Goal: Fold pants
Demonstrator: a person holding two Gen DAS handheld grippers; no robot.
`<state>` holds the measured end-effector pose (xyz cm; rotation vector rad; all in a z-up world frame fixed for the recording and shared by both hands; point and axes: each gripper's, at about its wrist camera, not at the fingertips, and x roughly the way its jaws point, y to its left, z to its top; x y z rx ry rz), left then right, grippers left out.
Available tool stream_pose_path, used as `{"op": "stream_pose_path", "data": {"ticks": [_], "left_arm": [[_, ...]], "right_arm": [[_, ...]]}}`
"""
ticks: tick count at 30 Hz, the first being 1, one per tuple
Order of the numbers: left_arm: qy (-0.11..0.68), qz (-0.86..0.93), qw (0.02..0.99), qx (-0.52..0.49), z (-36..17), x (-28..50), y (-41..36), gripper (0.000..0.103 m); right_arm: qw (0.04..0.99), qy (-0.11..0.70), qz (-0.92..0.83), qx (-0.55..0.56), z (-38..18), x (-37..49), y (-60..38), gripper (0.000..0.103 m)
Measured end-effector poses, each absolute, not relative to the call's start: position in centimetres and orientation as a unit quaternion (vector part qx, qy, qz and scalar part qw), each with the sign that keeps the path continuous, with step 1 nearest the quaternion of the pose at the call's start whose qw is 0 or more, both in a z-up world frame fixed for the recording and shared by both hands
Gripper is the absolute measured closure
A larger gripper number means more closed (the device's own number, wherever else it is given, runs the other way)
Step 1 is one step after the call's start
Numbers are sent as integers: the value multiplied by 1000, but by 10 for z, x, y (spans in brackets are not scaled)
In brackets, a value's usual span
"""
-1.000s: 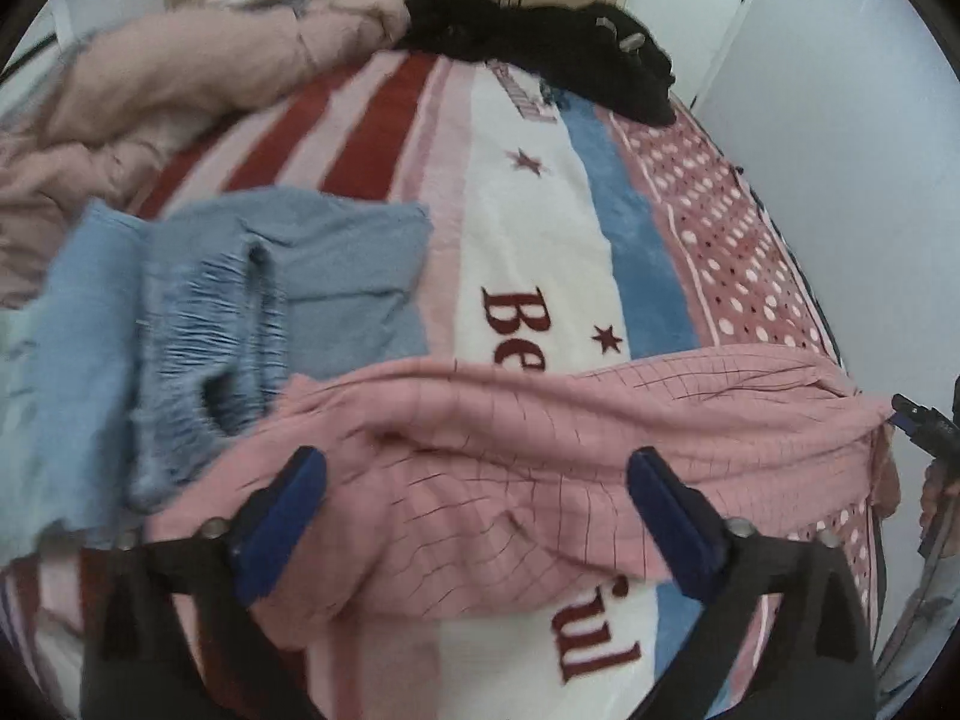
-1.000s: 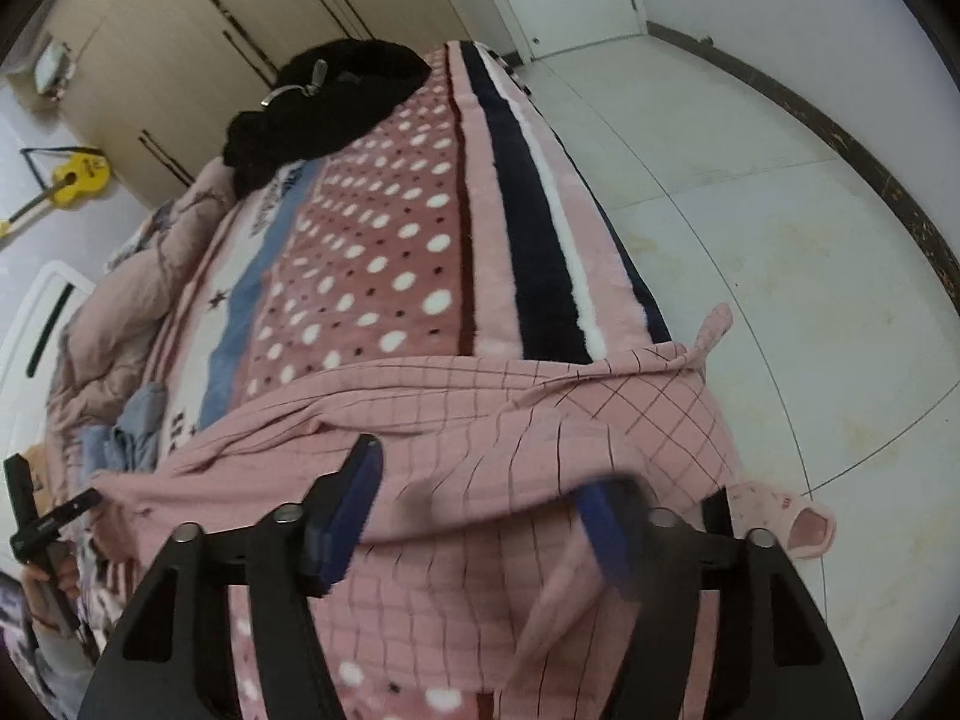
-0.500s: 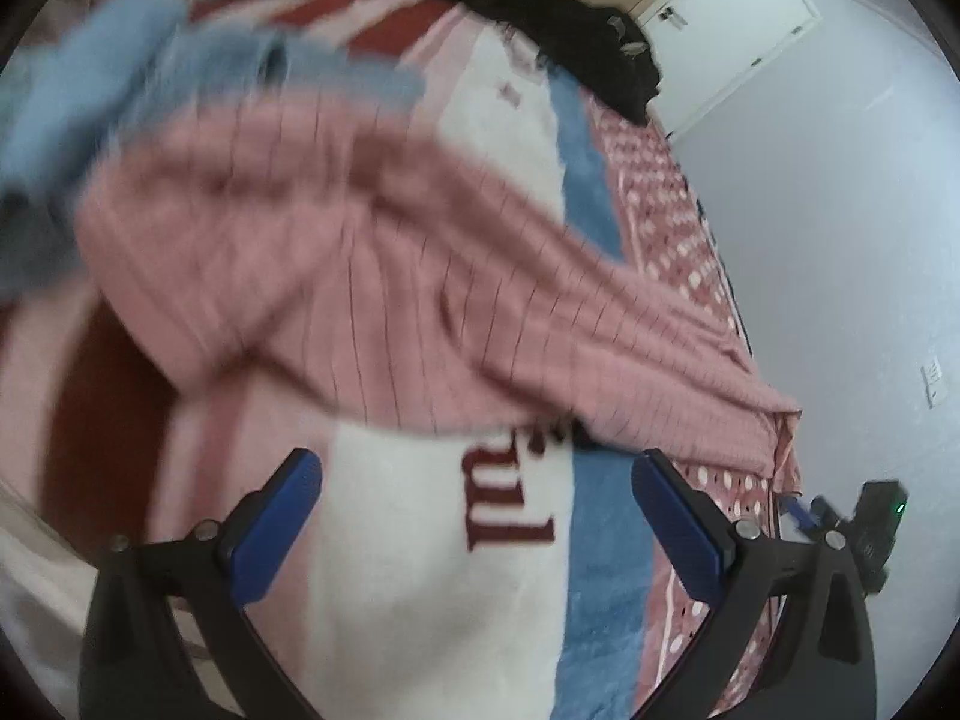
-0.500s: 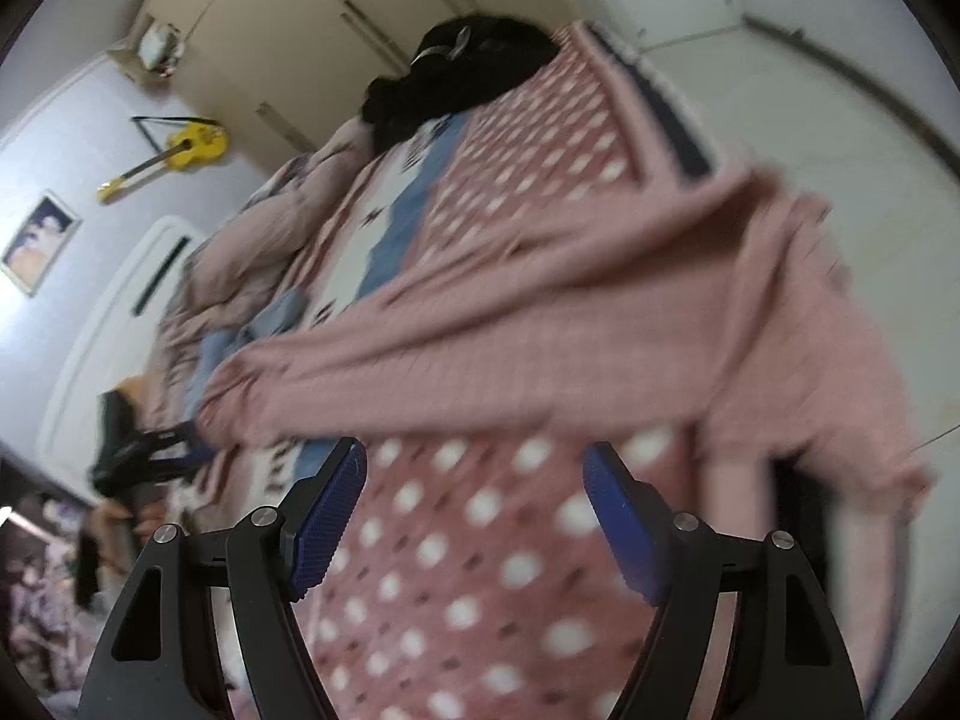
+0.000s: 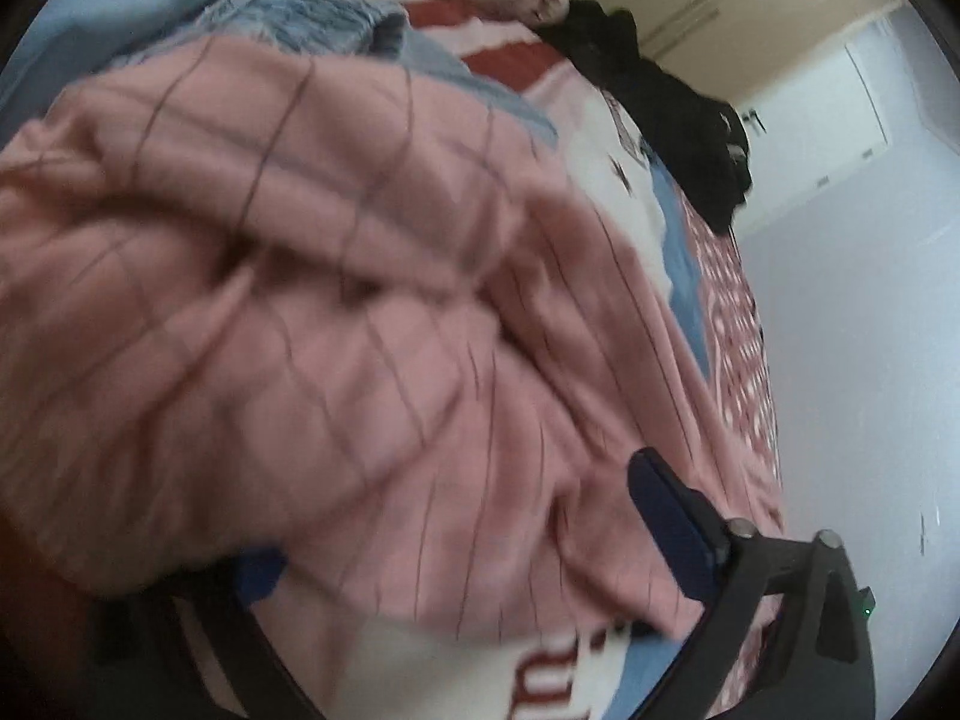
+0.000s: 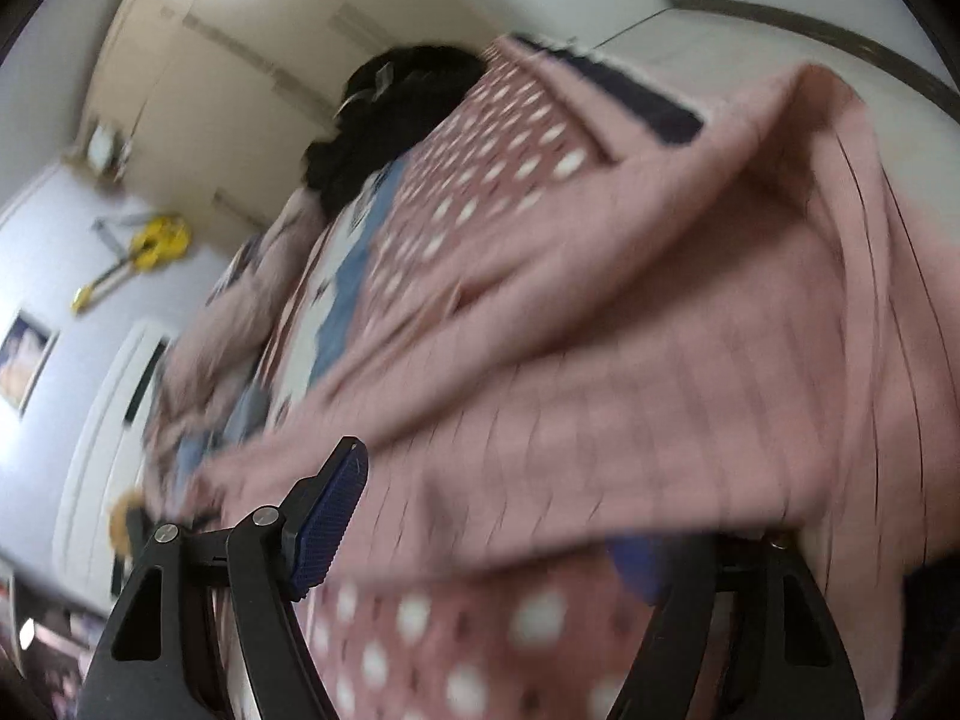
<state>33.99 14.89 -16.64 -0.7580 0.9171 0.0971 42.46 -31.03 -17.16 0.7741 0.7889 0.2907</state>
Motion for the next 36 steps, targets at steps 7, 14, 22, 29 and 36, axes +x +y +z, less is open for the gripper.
{"op": "stream_pose_path", "data": {"ticks": [7, 14, 22, 29, 36], "left_arm": [[408, 89, 834, -359, -166, 346, 165, 82], [382, 81, 861, -326, -135, 325, 157, 93], [375, 87, 881, -276, -89, 263, 165, 93], [428, 82, 866, -244, -81, 206, 184, 90], [431, 83, 877, -197, -76, 160, 178, 29]], "right_arm": [[862, 358, 17, 358, -171, 467, -325, 81], [896, 325, -15, 303, -143, 438, -319, 98], [894, 337, 32, 292, -125, 356, -317, 99], [888, 367, 73, 267, -136, 267, -287, 98], [879, 385, 97, 264, -149, 234, -294, 80]]}}
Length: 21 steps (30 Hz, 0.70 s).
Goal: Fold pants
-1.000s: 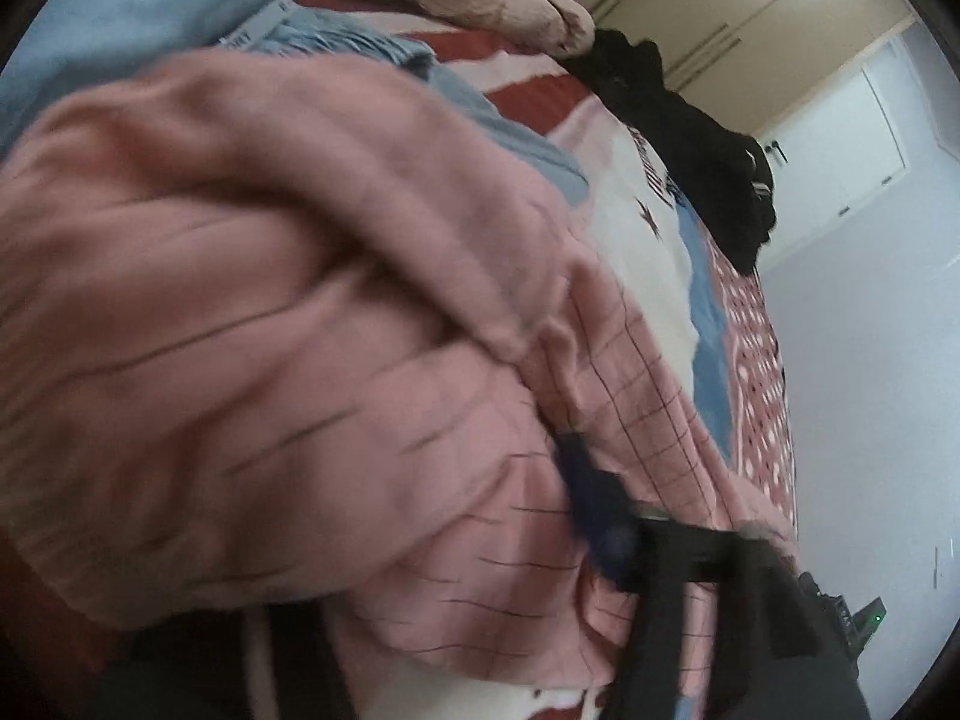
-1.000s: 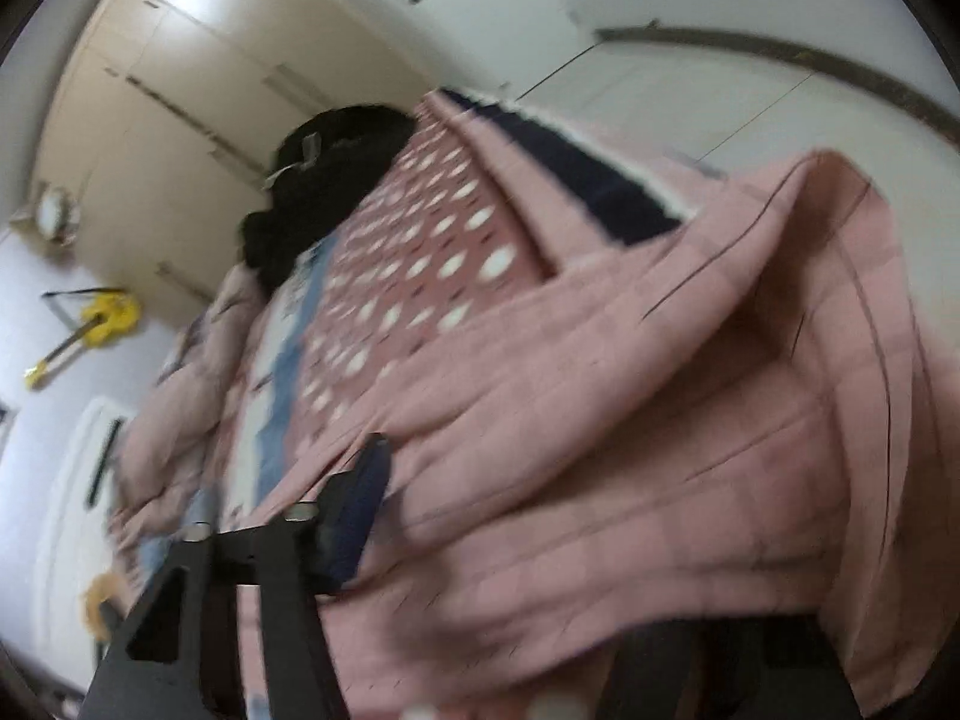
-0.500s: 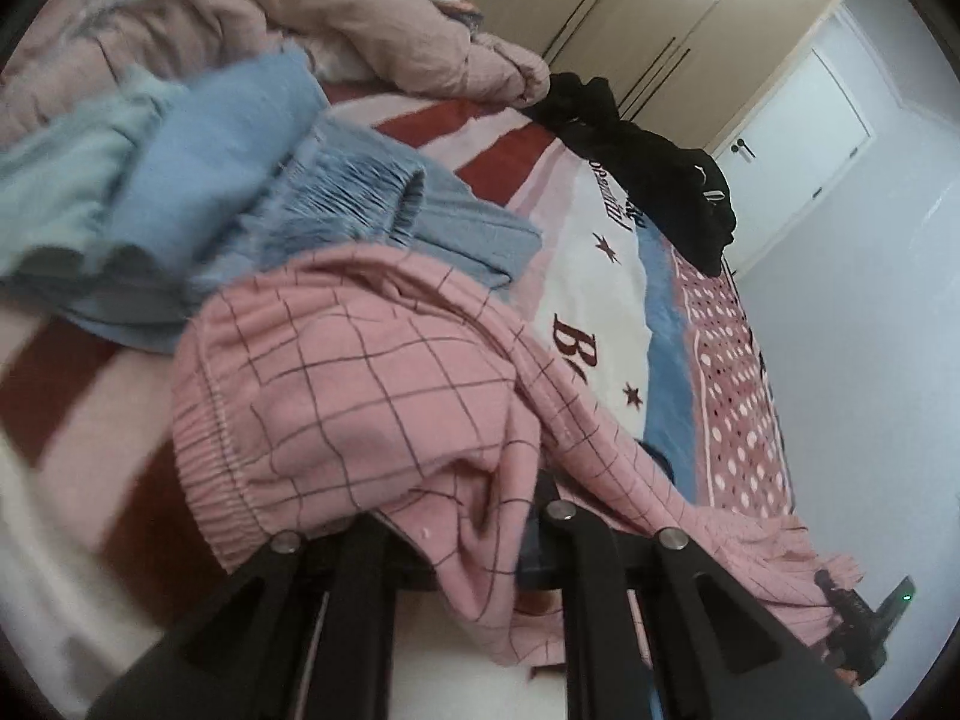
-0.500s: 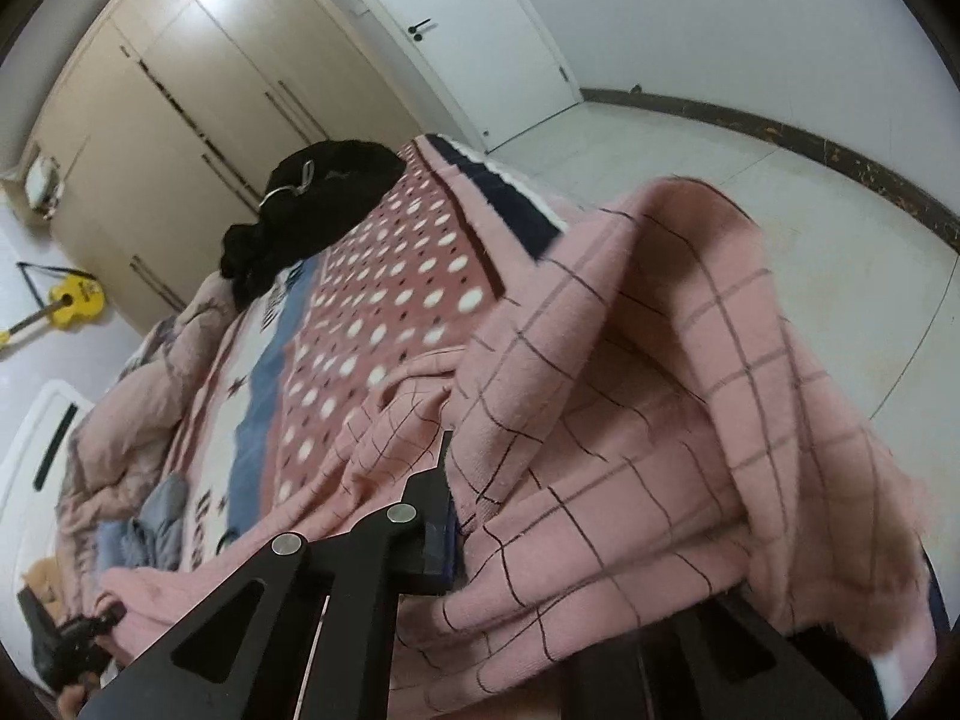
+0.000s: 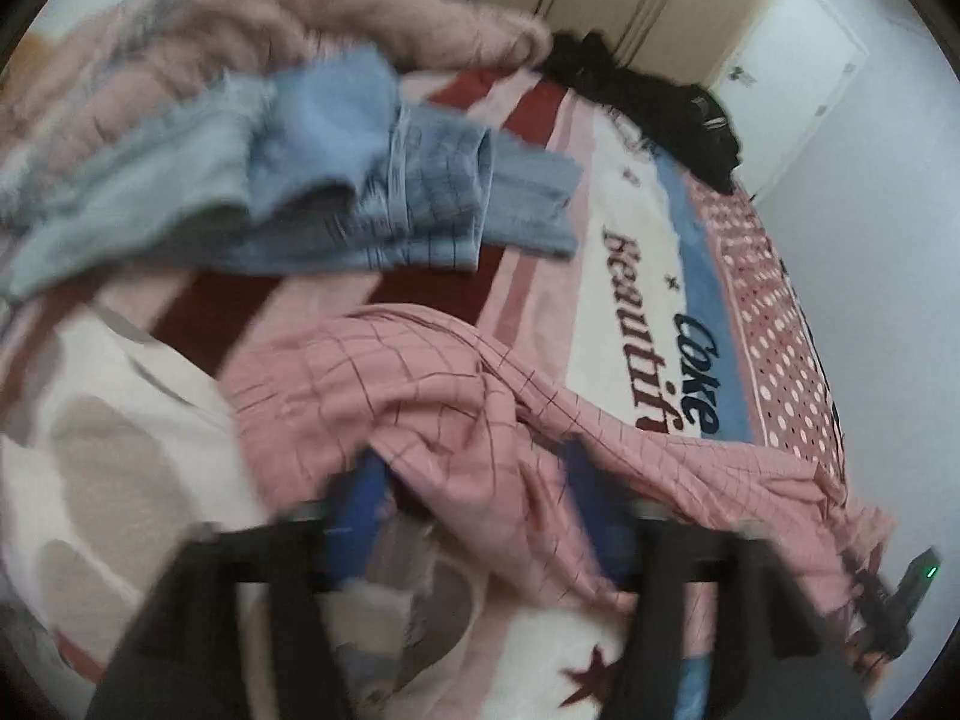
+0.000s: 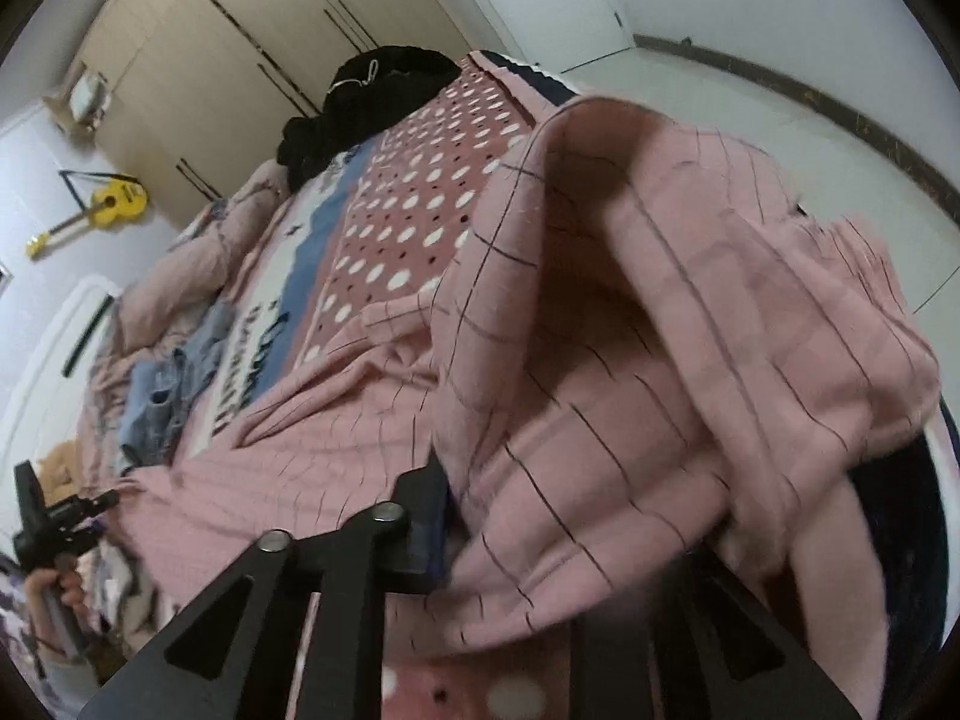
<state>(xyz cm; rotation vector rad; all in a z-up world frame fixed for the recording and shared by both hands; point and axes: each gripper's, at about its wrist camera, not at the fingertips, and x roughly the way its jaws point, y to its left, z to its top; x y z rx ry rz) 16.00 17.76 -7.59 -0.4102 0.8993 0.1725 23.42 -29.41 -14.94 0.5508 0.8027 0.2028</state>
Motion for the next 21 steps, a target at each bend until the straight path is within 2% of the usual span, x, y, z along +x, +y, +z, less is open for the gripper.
{"op": "stream_pose_path", "data": {"ticks": [2, 3, 8, 10, 12, 15, 18, 21], "left_arm": [[412, 81, 892, -164, -56, 145, 172, 24], [403, 73, 898, -158, -47, 139, 171, 24], [372, -3, 913, -169, -23, 132, 143, 19], [369, -28, 914, -167, -26, 138, 125, 19], [371, -43, 913, -165, -30, 144, 112, 19], [376, -64, 910, -160, -37, 152, 93, 19], [382, -72, 910, -147, -41, 158, 78, 19], [385, -80, 910, -130, -46, 164, 65, 19]], "right_arm": [[890, 372, 93, 246, -139, 221, -301, 52], [898, 362, 87, 235, -132, 213, -307, 49], [895, 365, 52, 250, -131, 197, -345, 48], [902, 367, 20, 224, -136, 196, -353, 47], [904, 377, 6, 202, -142, 200, -360, 41], [901, 387, 10, 197, -148, 206, -371, 41], [917, 372, -46, 140, -142, 209, -374, 41], [925, 360, -40, 114, -137, 215, -382, 29]]}}
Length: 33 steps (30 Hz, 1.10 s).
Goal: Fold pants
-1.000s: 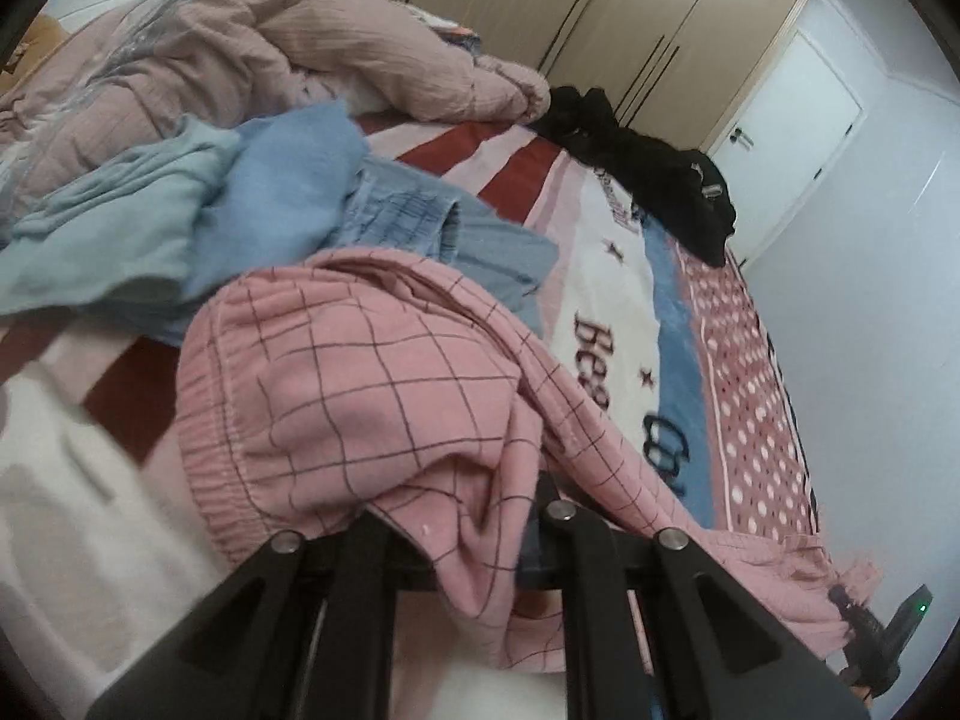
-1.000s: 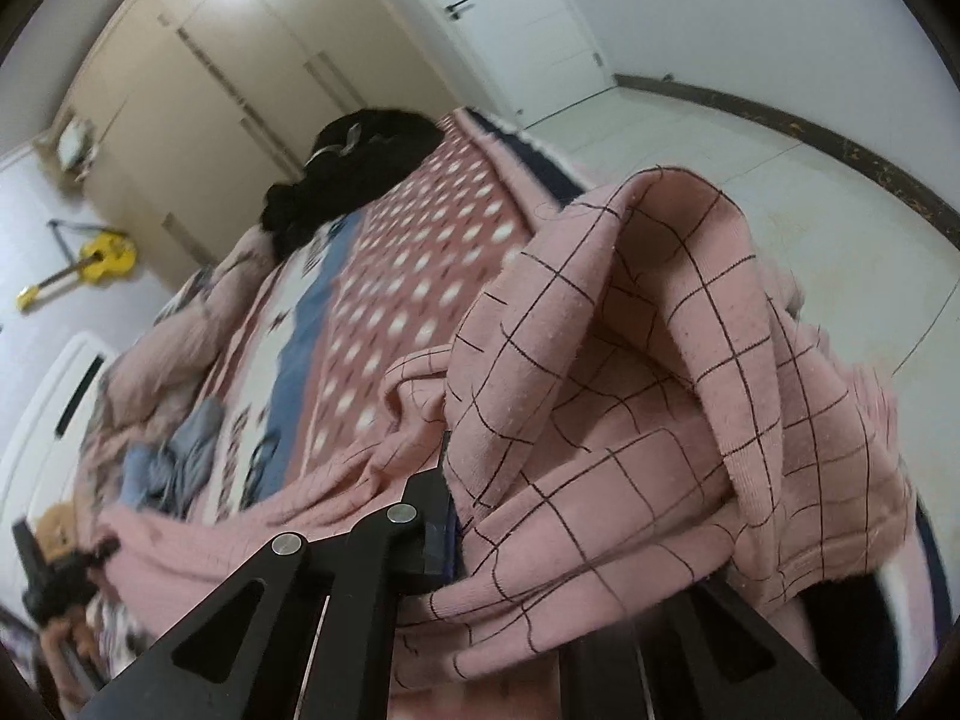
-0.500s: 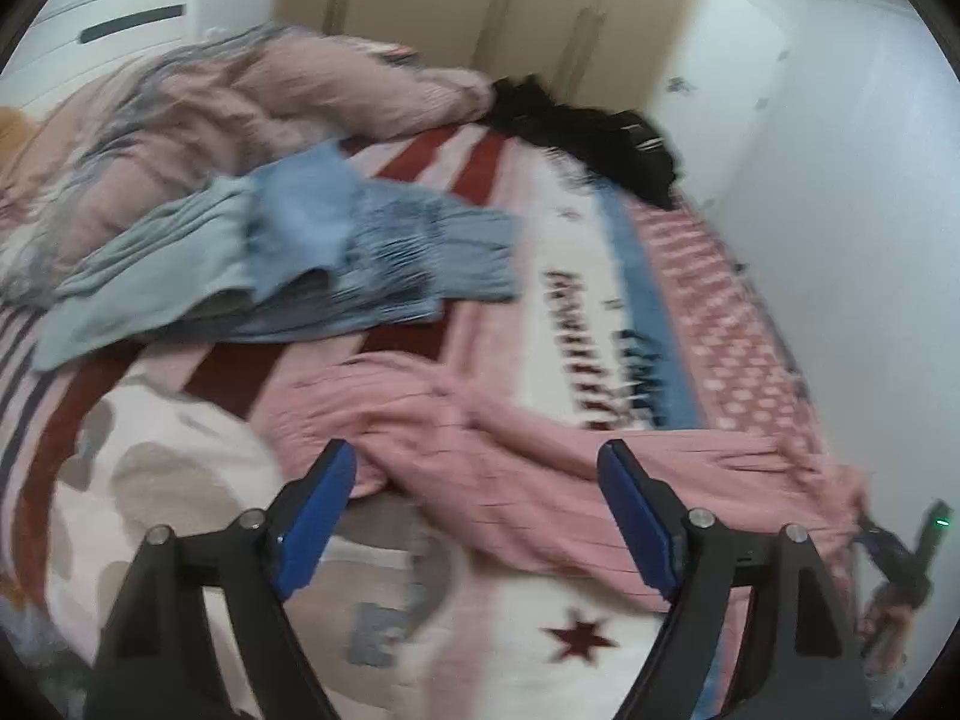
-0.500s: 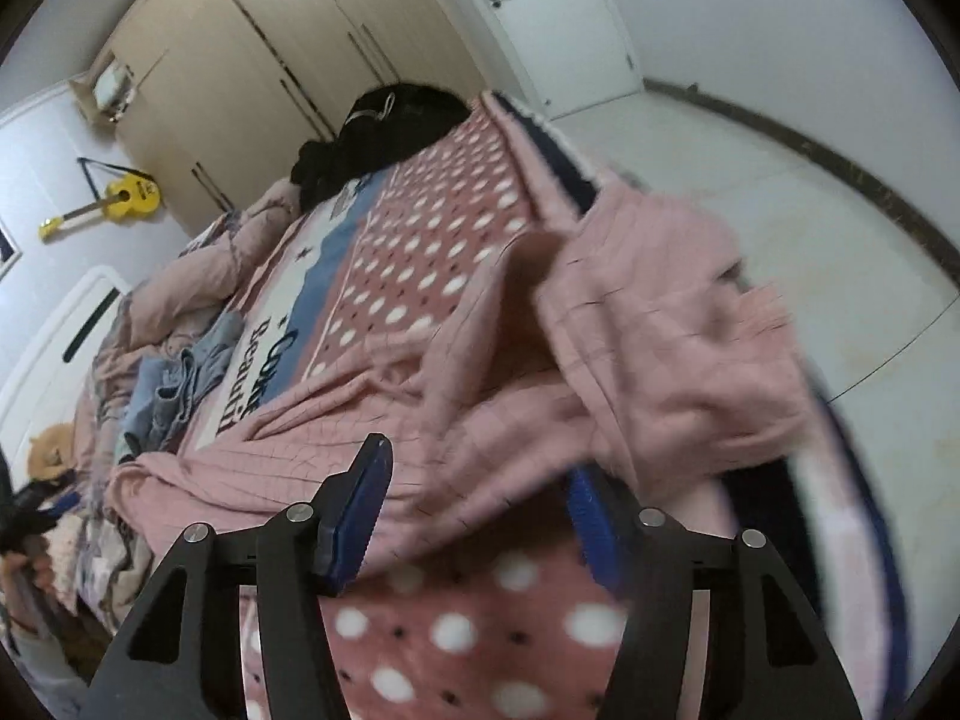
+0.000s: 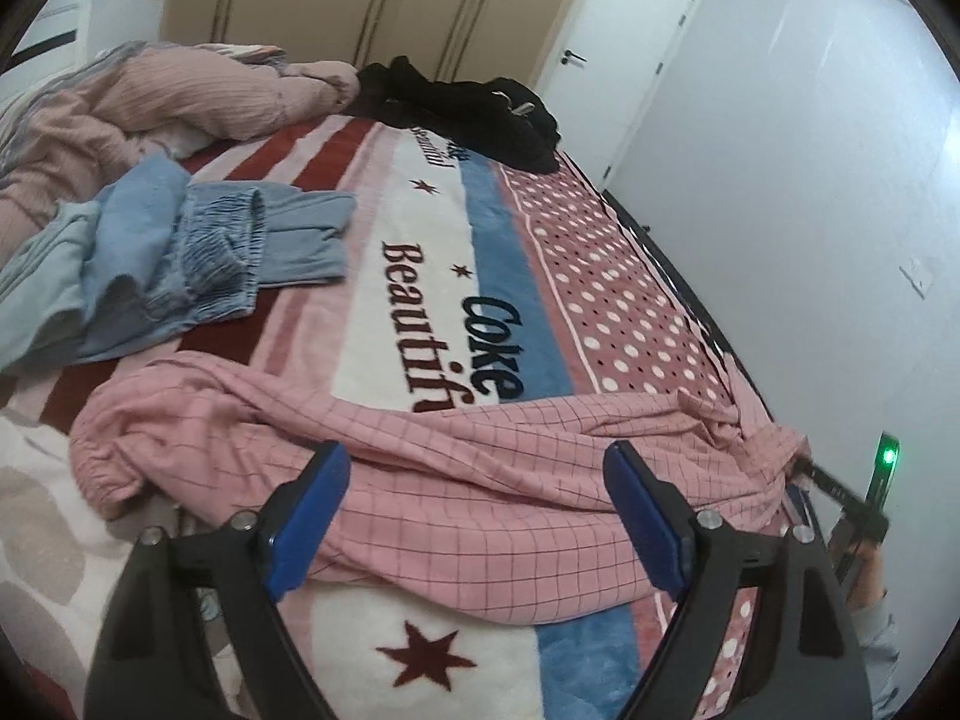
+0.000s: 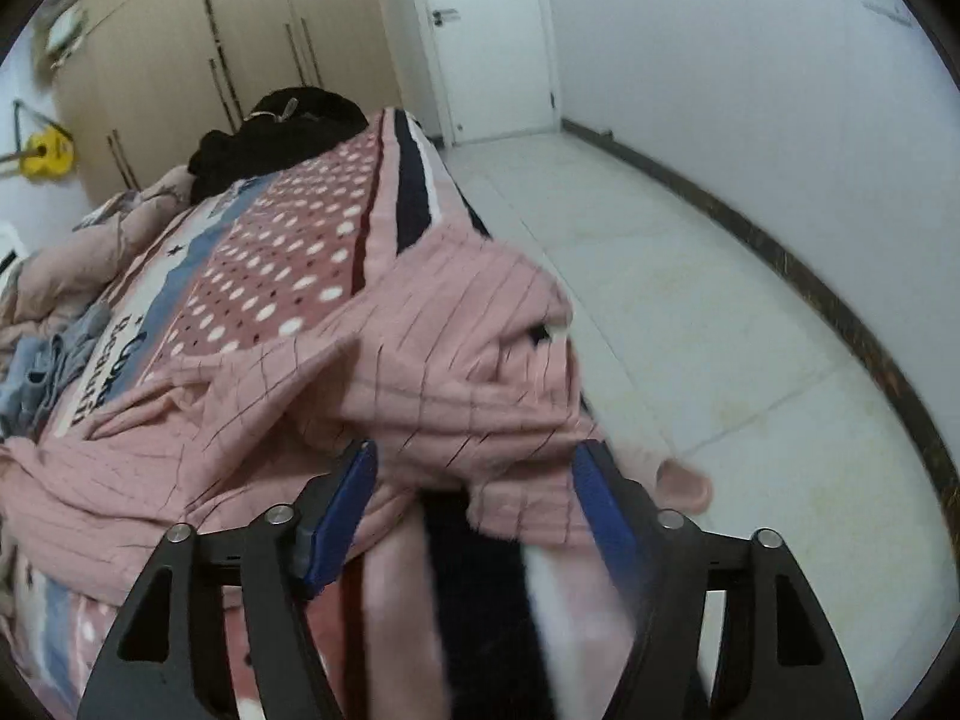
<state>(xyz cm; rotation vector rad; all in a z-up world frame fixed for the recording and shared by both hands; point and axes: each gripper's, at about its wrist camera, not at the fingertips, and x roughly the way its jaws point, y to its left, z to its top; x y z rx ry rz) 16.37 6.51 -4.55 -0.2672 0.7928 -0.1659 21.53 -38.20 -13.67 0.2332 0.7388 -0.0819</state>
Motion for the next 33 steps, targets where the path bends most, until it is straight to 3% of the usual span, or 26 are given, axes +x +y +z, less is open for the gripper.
{"op": "stream_pose_path", "data": {"ticks": [3, 9, 11, 22, 24, 26, 28, 33], "left_arm": [[388, -80, 910, -120, -52, 171, 59, 19], [386, -87, 910, -126, -64, 185, 52, 19], [387, -92, 909, -127, -67, 190, 48, 19], [393, -109, 905, -121, -78, 209, 30, 19], [397, -106, 904, -114, -81, 212, 28, 19], [400, -104, 903, -115, -83, 215, 28, 19], [401, -104, 902, -121, -85, 217, 29, 19], [401, -105, 901, -123, -86, 217, 28, 19]], "right_arm": [[927, 361, -60, 79, -133, 223, -389, 28], [932, 340, -18, 123, -107, 239, -416, 27], [923, 357, 19, 139, -105, 262, -426, 22], [848, 429, 100, 295, -187, 355, -473, 24], [852, 422, 106, 292, -188, 357, -468, 38], [870, 417, 82, 249, -180, 353, -461, 82], [880, 397, 80, 250, -173, 344, -465, 100], [894, 389, -2, 224, -164, 319, -482, 100]]}}
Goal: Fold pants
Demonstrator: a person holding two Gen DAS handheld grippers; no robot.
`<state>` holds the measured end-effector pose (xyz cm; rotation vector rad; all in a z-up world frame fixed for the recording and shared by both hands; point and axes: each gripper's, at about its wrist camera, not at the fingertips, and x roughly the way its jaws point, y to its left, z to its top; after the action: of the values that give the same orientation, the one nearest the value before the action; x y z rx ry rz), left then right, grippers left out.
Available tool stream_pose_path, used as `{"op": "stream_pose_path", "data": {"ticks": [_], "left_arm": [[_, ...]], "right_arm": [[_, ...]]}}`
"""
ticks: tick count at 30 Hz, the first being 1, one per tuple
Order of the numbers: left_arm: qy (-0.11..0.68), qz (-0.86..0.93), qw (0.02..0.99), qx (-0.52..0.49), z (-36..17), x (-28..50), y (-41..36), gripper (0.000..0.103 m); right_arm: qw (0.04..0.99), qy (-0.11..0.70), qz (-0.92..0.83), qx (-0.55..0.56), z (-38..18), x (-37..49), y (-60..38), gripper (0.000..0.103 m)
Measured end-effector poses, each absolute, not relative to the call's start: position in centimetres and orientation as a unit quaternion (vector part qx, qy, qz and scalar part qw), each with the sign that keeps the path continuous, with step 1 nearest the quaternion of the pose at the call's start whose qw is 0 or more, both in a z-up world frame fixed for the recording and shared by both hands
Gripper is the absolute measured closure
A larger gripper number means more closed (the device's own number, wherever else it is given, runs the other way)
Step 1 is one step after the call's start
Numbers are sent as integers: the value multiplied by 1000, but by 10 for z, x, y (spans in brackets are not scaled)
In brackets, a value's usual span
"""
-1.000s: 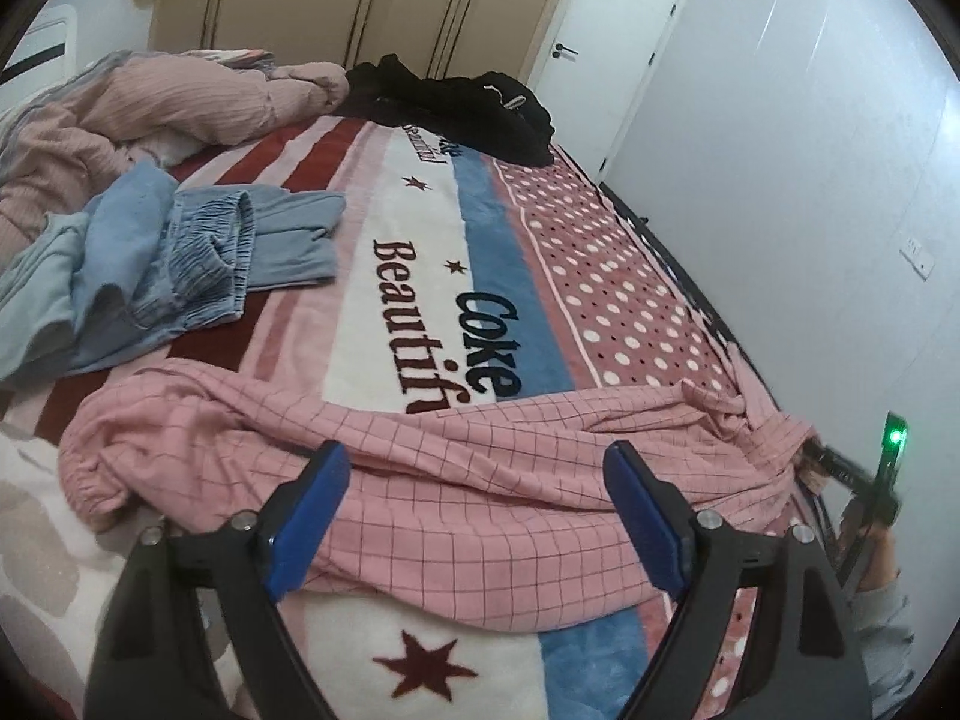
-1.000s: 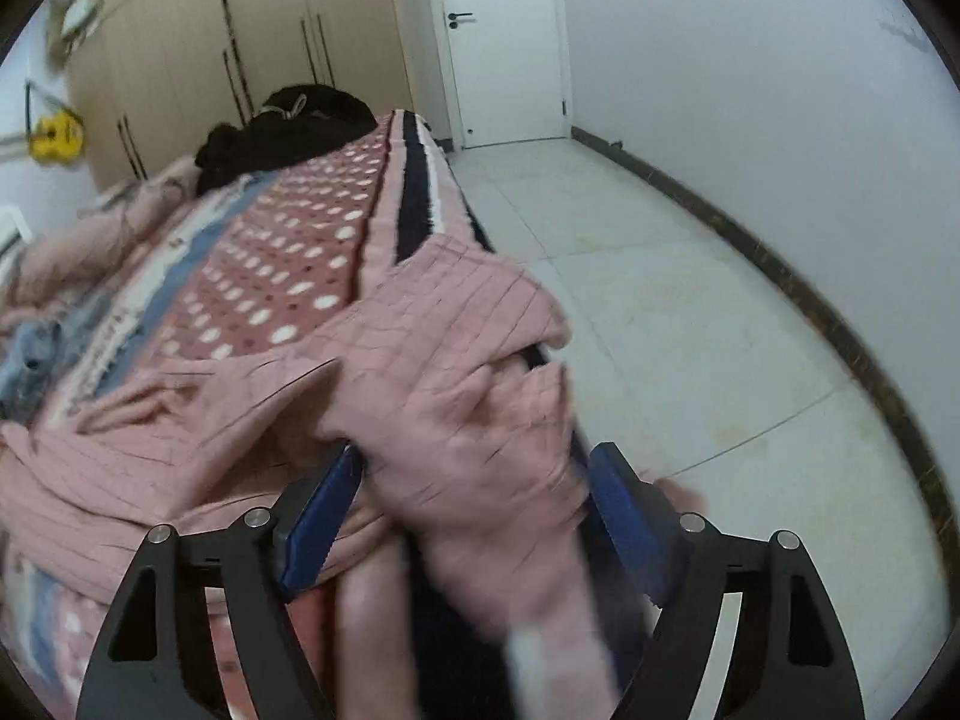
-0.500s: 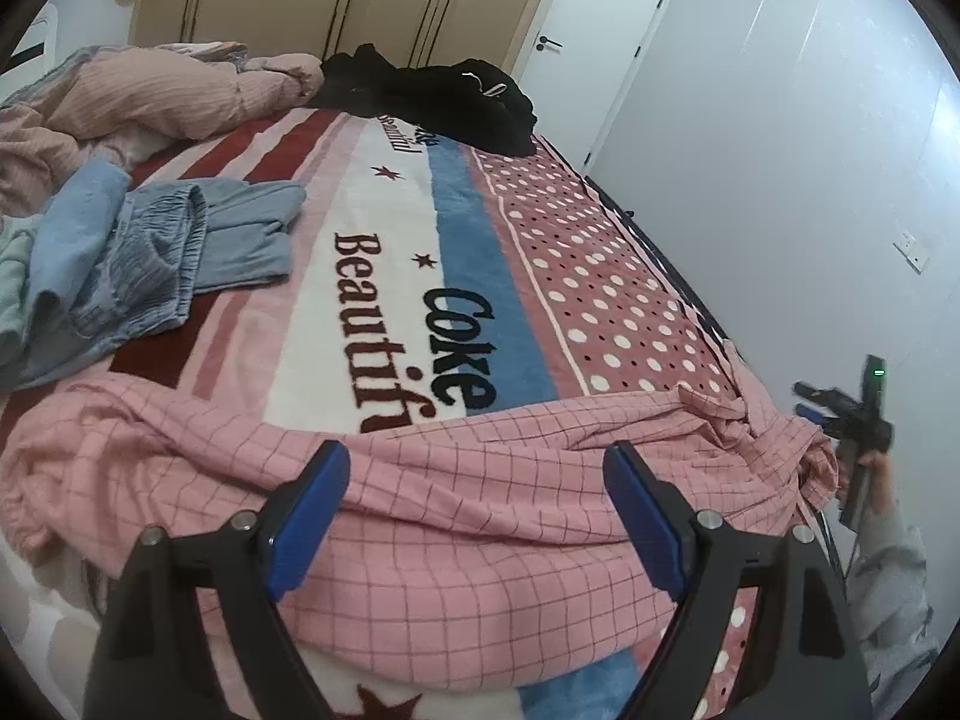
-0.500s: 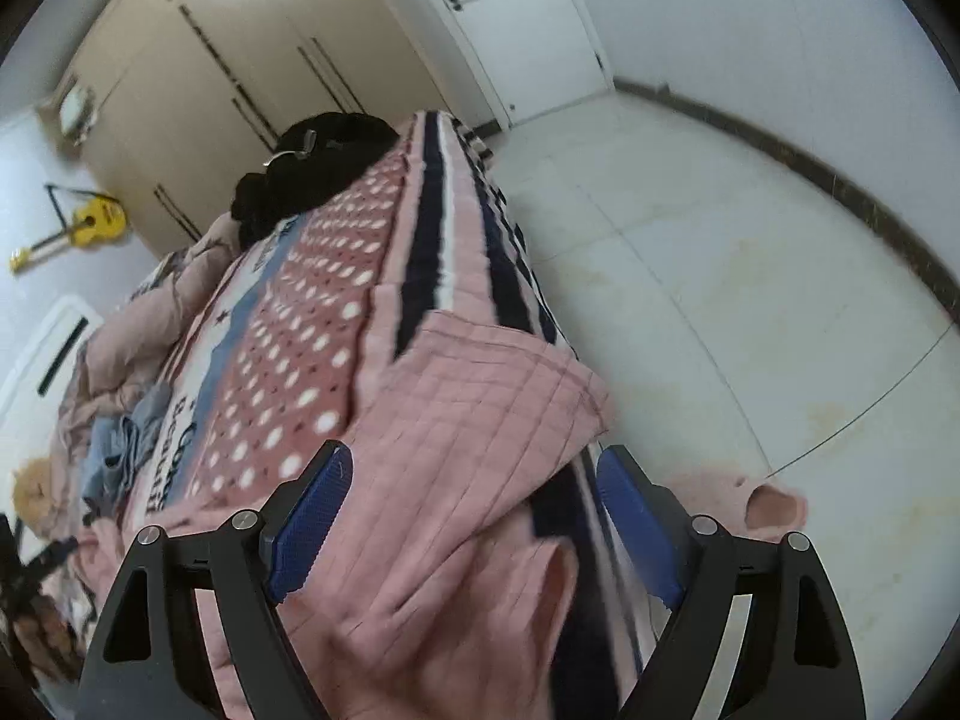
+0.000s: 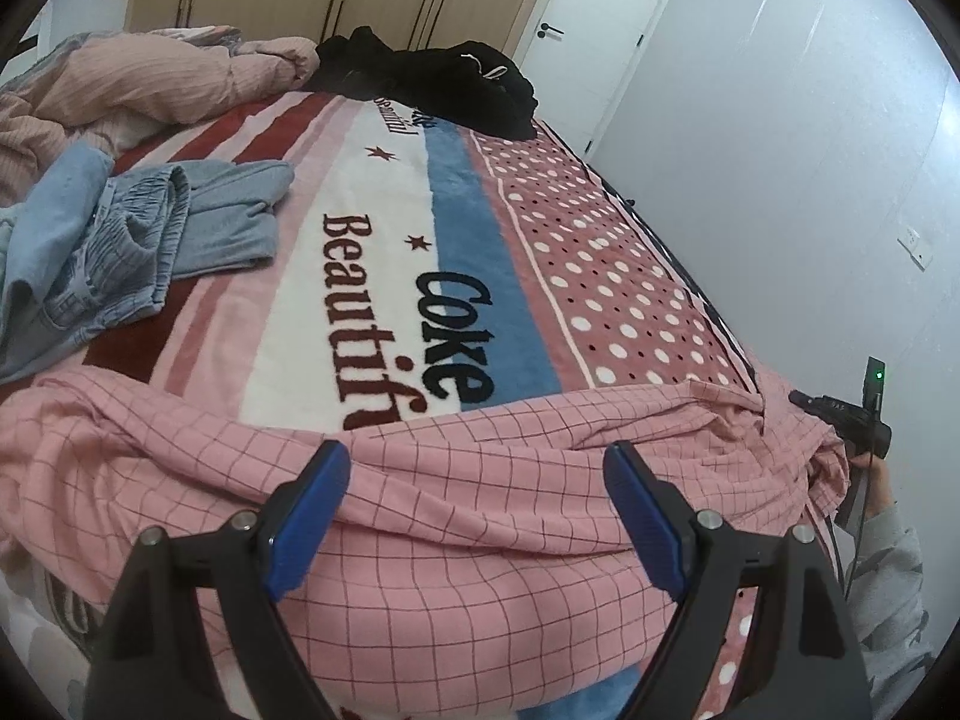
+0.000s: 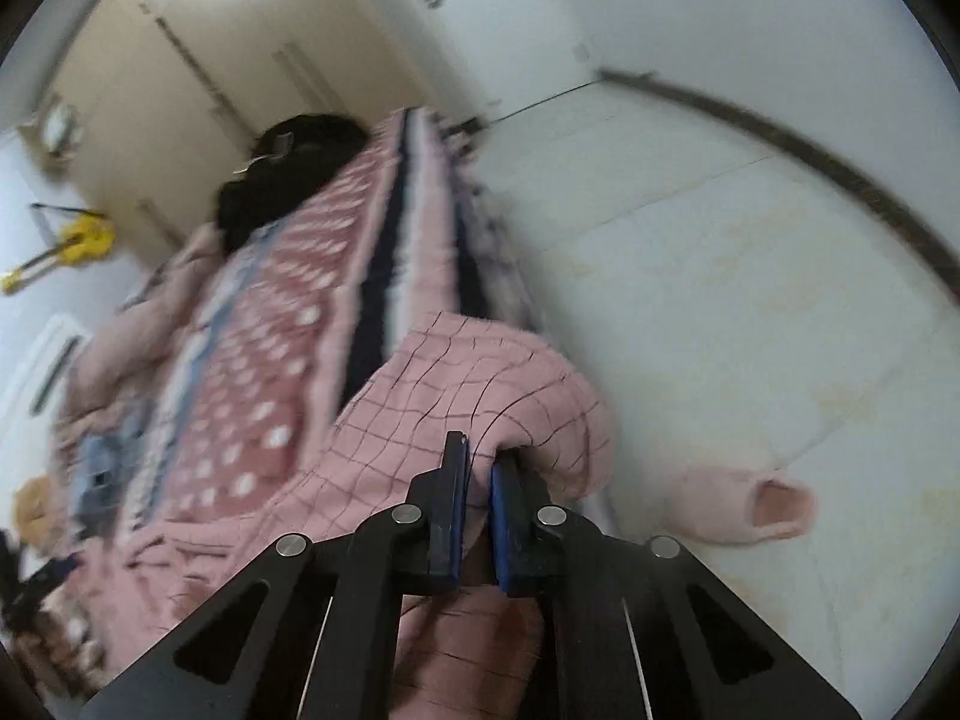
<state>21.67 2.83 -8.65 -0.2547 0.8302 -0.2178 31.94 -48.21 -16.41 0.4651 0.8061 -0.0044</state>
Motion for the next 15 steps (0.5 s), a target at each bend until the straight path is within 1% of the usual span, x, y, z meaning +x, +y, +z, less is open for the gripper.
{"op": "stream_pose_path", "data": {"ticks": [1, 2, 3, 5, 6, 9, 11, 15], "left_arm": [[402, -106, 901, -123, -87, 217, 28, 19], [401, -108, 901, -125, -86, 217, 27, 19], [401, -109, 901, -126, -86, 217, 26, 19], [399, -111, 901, -125, -85, 216, 24, 19], [398, -111, 902, -124, -84, 216, 23, 19], [396, -111, 903, -123, -83, 216, 22, 19], [394, -114, 903, -125, -82, 215, 22, 19], [392, -113, 905, -125, -82, 214, 26, 19]], "right_arm": [[893, 399, -9, 208, -164, 321, -481, 96], [891, 409, -15, 198, -163, 321, -479, 87], [891, 413, -28, 187, -158, 320, -477, 83], [905, 390, -51, 162, -142, 316, -469, 49], [912, 377, -53, 154, -133, 315, -464, 45], [911, 381, -28, 153, -116, 327, -452, 44], [893, 425, -7, 151, -116, 347, -434, 40], [855, 486, 7, 182, -141, 386, -418, 40]]}}
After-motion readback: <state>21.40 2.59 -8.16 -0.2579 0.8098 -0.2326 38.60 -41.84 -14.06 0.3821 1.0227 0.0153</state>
